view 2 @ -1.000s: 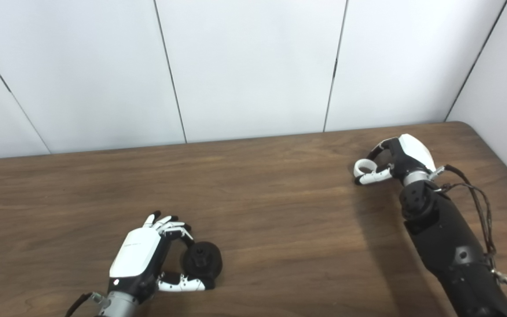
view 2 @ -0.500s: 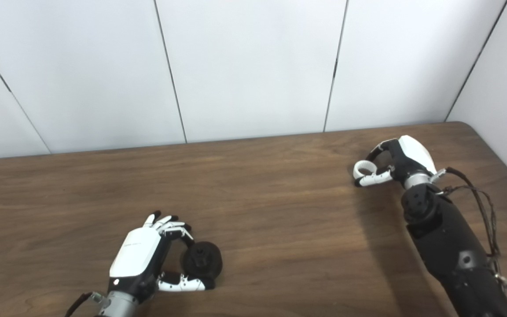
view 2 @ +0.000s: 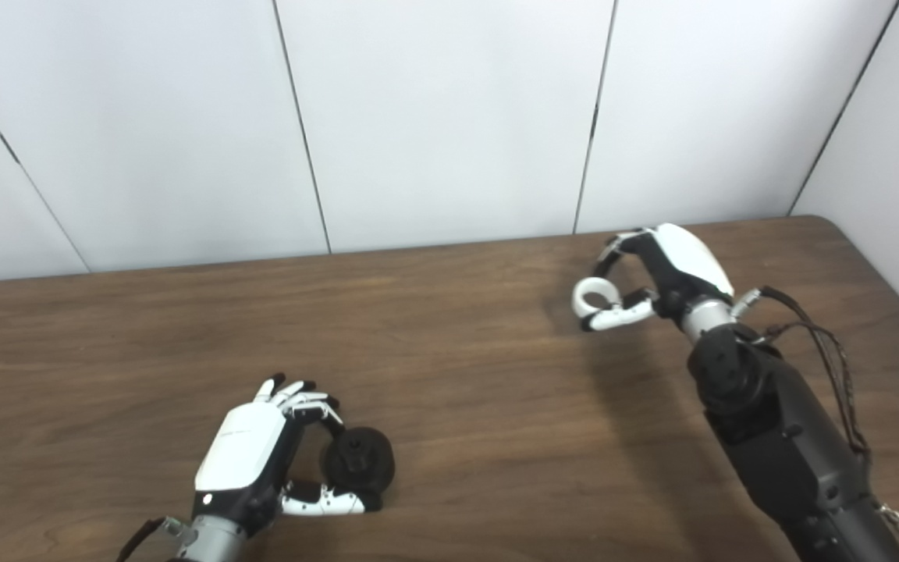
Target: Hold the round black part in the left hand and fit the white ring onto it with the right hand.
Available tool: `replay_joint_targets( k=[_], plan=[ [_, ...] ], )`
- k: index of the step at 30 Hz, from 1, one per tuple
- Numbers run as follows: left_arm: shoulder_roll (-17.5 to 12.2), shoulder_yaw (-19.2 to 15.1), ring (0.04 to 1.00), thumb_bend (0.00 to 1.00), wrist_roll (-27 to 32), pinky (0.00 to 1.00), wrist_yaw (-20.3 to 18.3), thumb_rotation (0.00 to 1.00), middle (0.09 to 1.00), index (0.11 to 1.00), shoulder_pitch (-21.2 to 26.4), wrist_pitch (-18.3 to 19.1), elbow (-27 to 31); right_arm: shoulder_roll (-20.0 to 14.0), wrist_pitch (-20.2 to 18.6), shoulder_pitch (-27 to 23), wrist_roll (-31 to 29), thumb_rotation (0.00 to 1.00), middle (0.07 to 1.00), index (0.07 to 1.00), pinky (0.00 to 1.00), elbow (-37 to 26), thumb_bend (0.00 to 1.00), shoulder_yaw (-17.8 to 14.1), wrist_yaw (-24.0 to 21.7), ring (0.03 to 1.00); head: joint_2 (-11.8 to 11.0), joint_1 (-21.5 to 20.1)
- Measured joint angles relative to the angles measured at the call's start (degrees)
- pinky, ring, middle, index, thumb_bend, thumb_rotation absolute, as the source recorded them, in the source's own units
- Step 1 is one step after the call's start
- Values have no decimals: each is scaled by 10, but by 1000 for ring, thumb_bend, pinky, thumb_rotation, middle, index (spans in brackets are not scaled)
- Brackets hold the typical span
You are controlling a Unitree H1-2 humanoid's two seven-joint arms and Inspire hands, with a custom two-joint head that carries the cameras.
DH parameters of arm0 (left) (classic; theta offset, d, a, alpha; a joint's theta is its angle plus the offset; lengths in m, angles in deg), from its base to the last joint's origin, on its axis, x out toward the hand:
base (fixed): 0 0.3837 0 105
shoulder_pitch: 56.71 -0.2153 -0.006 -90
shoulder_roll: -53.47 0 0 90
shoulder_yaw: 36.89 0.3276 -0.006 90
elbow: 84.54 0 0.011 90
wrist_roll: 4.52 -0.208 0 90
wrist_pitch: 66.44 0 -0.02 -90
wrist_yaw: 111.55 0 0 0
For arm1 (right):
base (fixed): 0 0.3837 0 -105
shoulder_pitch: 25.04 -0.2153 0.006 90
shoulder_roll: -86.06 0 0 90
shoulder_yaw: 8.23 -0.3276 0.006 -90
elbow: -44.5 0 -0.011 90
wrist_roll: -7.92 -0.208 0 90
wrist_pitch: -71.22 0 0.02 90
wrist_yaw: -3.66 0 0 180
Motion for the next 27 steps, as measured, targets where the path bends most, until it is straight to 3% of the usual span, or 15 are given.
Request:
replay_joint_targets(
  k=[6, 9, 15, 27],
  plan=[
    [2, 1, 888, 523, -3, 1000, 2, 52, 762, 484, 0, 1, 0, 6, -31, 3, 25, 137, 824, 484, 889, -92, 525, 25, -63, 951, 3, 7],
    [3, 2, 887, 524, -10, 1000, 3, 53, 760, 484, 0, 2, 0, 27, -42, 6, 40, 136, 832, 484, 970, -135, 525, 28, -99, 973, 5, 14],
    [7, 5, 890, 524, -18, 1000, 5, 54, 762, 484, 0, 3, 0, 68, -43, 10, 76, 135, 836, 484, 946, -190, 524, 42, -173, 974, 10, 23],
    [20, 15, 896, 523, -27, 1000, 8, 55, 765, 485, 0, 19, -1, 112, -42, 10, 93, 135, 836, 483, 962, -223, 524, 70, -212, 973, 14, 54]
  ],
)
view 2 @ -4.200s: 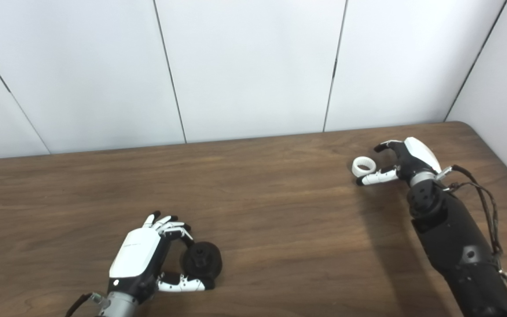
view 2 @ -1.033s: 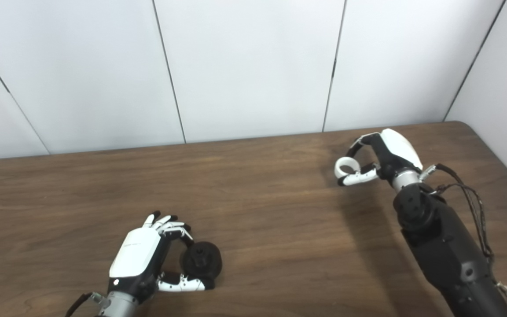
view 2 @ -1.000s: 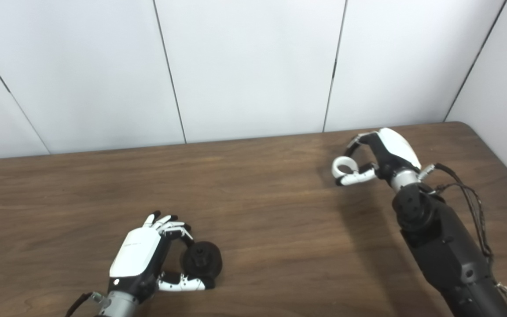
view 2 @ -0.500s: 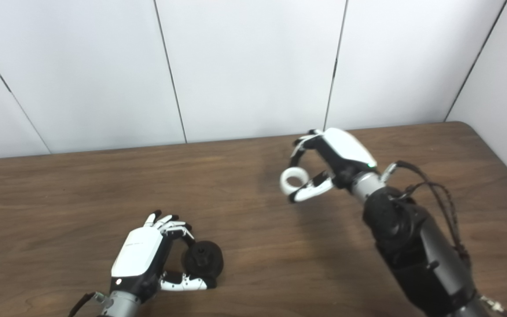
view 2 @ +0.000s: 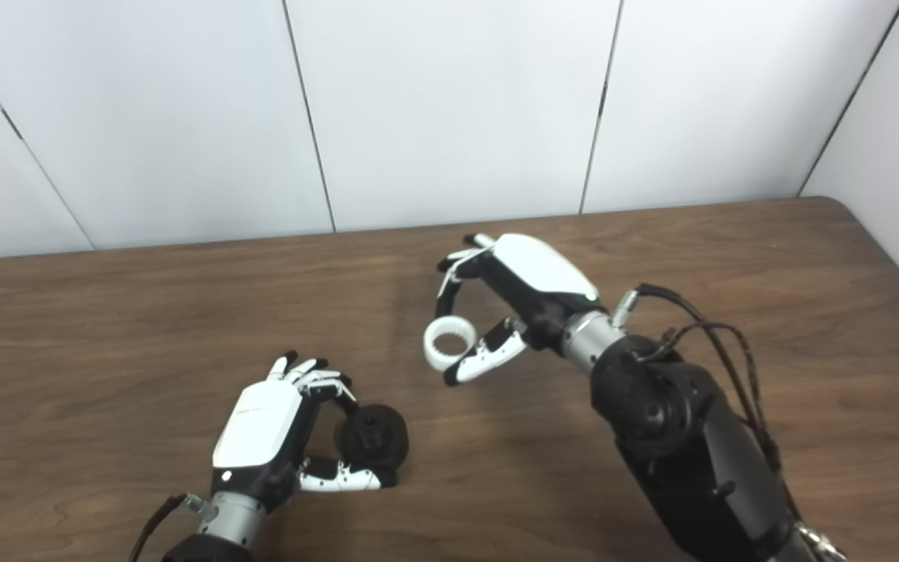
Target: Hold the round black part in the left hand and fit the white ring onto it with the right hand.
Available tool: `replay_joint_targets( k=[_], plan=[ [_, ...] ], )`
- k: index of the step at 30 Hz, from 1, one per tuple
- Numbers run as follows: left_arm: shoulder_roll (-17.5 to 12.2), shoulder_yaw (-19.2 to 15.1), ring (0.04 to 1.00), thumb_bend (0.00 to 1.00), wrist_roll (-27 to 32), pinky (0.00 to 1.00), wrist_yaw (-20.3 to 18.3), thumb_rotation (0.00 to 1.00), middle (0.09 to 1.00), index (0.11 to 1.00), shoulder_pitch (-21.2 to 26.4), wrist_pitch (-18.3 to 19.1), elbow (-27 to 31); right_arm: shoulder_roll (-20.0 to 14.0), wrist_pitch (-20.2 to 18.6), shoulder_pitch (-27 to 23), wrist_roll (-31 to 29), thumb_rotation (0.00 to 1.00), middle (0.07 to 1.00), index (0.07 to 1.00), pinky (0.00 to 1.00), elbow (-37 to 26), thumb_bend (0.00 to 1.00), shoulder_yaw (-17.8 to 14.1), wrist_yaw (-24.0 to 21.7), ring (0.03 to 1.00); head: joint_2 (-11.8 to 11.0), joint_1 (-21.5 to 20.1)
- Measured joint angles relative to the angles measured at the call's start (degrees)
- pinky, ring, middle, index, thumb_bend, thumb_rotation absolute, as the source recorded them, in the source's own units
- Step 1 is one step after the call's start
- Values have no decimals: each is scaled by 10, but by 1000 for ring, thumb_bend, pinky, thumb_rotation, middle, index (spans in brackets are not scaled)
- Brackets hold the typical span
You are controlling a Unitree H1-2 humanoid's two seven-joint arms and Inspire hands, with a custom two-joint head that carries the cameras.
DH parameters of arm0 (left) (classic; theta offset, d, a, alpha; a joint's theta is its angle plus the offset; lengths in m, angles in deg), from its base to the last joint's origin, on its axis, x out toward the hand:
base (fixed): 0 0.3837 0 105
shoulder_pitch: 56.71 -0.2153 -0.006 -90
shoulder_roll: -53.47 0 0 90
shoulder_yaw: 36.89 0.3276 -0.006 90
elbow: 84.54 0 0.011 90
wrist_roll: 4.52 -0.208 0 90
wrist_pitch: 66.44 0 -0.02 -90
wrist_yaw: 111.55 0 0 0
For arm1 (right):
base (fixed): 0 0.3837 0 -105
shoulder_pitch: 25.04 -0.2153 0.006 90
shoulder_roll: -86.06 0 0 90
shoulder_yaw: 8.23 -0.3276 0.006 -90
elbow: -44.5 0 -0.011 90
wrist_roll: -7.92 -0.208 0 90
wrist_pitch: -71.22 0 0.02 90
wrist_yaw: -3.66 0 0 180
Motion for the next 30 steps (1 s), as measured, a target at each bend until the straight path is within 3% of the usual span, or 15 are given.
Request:
replay_joint_targets(
  k=[11, 22, 30],
  plan=[
    [4, 4, 895, 523, -7, 1000, -1, 54, 766, 484, 1, 8, 0, 21, 0, 0, 1, 135, 841, 483, 968, -1, 524, 25, -25, 977, 15, 14],
    [11, 9, 892, 524, -13, 1000, -2, 55, 766, 484, 2, 23, 1, 32, 2, 4, 0, 136, 836, 483, 954, 2, 524, 44, -25, 969, 26, 22],
    [10, 11, 895, 522, -16, 1000, -6, 55, 769, 485, 3, 26, 3, 47, 6, 12, -3, 134, 844, 483, 999, 13, 524, 56, -23, 989, 33, 24]
  ],
)
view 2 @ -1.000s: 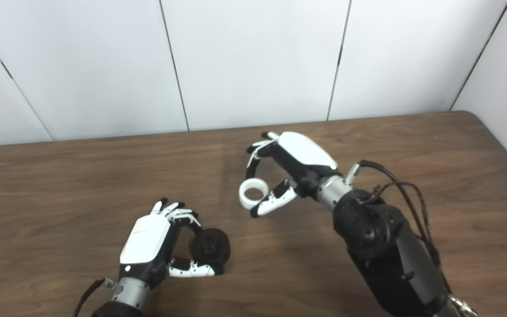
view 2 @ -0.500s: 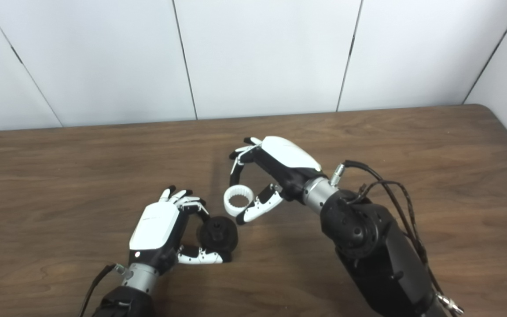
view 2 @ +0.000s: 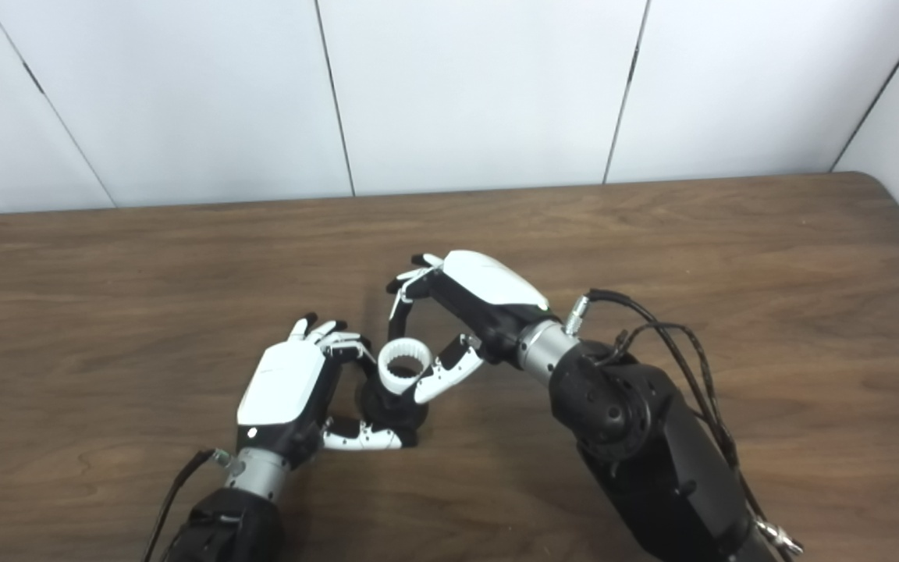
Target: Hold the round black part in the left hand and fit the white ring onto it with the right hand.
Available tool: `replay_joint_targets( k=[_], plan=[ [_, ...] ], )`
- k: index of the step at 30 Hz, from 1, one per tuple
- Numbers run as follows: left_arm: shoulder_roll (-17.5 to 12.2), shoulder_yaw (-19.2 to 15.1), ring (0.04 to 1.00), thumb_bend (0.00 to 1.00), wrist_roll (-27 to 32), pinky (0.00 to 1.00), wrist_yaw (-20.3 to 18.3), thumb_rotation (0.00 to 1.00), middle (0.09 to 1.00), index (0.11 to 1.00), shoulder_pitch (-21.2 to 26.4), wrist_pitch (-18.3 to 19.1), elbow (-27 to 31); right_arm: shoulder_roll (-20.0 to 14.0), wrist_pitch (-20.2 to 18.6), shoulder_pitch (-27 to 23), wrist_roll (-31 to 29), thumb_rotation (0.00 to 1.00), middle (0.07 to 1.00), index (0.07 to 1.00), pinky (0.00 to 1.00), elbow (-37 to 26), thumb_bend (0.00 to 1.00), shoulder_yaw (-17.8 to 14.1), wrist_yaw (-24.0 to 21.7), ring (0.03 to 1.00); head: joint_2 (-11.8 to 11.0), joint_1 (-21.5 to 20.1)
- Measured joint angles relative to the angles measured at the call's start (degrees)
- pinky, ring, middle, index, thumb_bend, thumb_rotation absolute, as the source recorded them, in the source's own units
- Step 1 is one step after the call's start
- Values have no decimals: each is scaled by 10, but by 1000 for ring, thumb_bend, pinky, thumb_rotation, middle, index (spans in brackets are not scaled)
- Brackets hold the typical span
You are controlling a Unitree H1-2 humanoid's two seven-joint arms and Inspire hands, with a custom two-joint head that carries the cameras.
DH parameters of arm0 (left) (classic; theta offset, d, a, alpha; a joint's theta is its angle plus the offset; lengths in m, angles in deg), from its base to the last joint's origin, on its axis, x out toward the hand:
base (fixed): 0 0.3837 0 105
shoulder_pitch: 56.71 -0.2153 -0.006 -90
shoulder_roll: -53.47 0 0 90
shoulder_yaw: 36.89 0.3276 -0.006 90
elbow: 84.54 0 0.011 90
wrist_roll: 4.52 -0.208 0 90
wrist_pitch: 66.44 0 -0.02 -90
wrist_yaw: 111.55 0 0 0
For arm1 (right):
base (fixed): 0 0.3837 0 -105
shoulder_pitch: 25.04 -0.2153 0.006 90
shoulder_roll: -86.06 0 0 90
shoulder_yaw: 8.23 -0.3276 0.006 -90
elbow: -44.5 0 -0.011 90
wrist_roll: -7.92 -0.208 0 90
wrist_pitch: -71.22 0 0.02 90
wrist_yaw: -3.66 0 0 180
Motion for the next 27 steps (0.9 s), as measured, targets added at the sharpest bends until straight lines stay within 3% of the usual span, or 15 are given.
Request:
replay_joint_targets(
  k=[27],
  plan=[
    [0, 1, 891, 522, -4, 1000, -13, 54, 766, 485, 0, 10, 11, 19, 18, 10, 2, 132, 856, 484, 985, 38, 523, 10, 14, 991, 3, 1]
  ],
)
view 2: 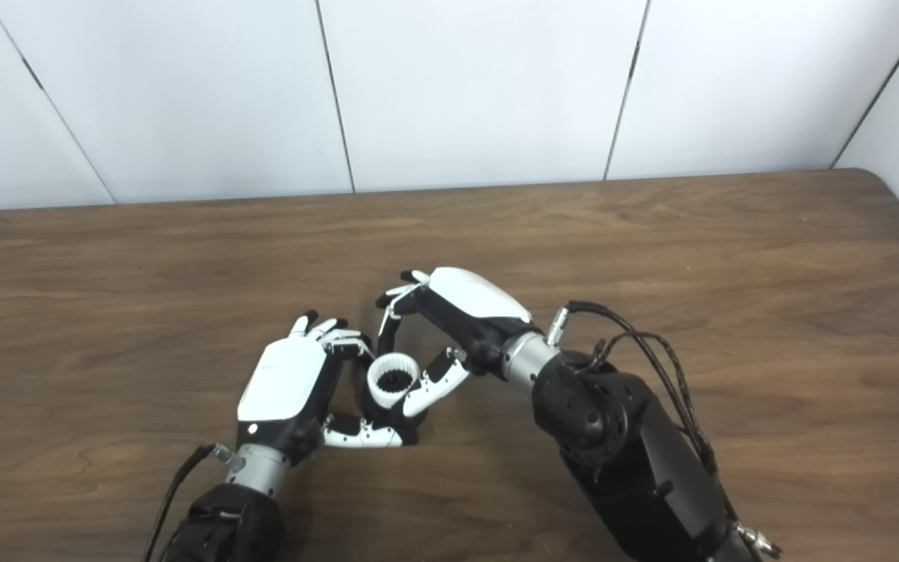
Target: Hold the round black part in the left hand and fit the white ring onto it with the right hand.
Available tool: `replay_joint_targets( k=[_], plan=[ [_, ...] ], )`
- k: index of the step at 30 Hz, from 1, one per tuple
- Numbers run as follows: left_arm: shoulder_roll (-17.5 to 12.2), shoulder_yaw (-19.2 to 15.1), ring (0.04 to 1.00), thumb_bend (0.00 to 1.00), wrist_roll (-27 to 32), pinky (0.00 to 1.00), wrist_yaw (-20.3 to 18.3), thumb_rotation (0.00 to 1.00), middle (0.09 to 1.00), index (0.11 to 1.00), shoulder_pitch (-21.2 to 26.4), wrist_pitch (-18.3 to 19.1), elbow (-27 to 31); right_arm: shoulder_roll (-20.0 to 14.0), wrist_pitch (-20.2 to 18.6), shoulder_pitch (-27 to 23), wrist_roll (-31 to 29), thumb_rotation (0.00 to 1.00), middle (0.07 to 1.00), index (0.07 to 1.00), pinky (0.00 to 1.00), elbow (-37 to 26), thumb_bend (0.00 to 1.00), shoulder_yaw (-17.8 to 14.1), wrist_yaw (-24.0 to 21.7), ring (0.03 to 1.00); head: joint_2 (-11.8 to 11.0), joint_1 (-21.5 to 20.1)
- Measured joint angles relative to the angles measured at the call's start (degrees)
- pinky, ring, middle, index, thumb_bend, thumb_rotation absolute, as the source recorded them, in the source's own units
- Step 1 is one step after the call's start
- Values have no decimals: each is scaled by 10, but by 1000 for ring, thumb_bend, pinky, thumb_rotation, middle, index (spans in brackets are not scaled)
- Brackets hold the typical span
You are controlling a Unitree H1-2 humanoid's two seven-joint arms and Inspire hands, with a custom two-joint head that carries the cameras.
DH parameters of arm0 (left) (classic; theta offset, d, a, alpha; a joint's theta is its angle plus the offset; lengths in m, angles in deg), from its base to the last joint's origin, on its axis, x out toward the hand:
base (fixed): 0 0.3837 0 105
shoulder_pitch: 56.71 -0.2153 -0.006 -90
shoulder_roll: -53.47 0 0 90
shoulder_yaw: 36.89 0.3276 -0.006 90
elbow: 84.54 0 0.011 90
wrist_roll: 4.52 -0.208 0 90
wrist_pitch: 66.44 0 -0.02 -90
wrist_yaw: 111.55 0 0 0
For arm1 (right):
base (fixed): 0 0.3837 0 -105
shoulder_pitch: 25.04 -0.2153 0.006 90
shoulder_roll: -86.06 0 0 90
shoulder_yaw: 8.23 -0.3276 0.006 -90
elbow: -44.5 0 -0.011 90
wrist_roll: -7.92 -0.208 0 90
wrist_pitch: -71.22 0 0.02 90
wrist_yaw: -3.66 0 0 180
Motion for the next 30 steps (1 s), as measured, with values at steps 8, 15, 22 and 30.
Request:
replay_joint_targets(
  k=[8, 15, 22, 30],
  plan=[
    [0, 0, 895, 521, 0, 1000, -2, 55, 767, 485, -1, 0, 2, 0, 1, 0, 0, 132, 853, 484, 980, 4, 523, 0, 4, 991, -1, -1],
    [0, 1, 895, 521, 0, 1000, -4, 55, 768, 485, -1, 0, 3, 0, 1, 0, 0, 132, 854, 484, 977, 8, 523, 0, 7, 995, 0, 0],
    [0, 1, 889, 522, 0, 1000, -5, 54, 766, 485, -2, 0, 3, 0, 3, 0, -1, 131, 854, 484, 968, 13, 523, 1, 14, 994, 0, -1],
    [1, 4, 893, 521, 0, 1000, -5, 54, 768, 485, -2, 0, 4, 1, 3, 3, -1, 132, 855, 484, 986, 16, 523, 5, 19, 999, 0, -1]
  ],
)
